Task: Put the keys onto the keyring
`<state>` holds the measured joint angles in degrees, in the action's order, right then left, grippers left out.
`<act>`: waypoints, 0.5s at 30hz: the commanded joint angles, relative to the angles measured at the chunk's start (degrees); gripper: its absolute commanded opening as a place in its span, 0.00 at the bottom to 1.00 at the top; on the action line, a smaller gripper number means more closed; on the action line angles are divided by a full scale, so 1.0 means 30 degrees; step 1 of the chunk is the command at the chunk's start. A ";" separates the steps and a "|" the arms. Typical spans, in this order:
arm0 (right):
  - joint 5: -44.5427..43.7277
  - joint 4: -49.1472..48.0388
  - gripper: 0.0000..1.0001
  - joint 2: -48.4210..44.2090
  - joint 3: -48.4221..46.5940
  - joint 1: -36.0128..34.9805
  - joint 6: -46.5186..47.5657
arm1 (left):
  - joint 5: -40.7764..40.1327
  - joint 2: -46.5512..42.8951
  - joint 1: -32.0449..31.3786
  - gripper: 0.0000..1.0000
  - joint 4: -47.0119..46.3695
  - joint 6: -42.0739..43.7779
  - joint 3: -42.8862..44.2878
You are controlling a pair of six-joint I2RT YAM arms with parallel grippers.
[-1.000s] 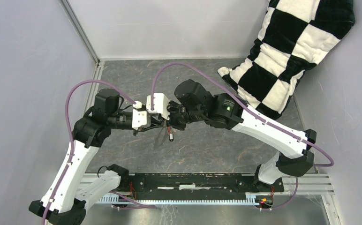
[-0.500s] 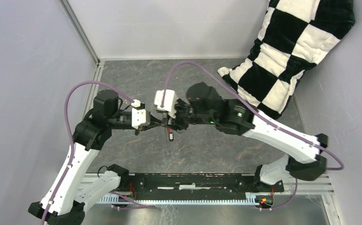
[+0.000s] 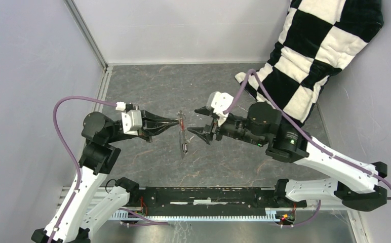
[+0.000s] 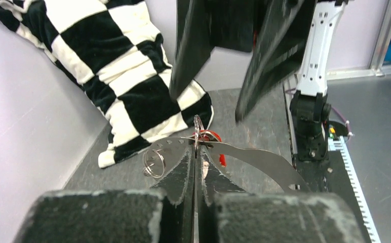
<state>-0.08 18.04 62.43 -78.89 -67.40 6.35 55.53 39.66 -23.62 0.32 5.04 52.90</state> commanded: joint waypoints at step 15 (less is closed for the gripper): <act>0.1358 -0.3549 0.56 0.1746 0.0457 0.0025 -0.0945 | -0.0457 -0.0121 -0.0042 0.02 -0.3027 -0.2317 0.0002</act>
<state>2.81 11.92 66.98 -77.10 -67.37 4.32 55.33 39.92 -23.59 -6.37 0.14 52.82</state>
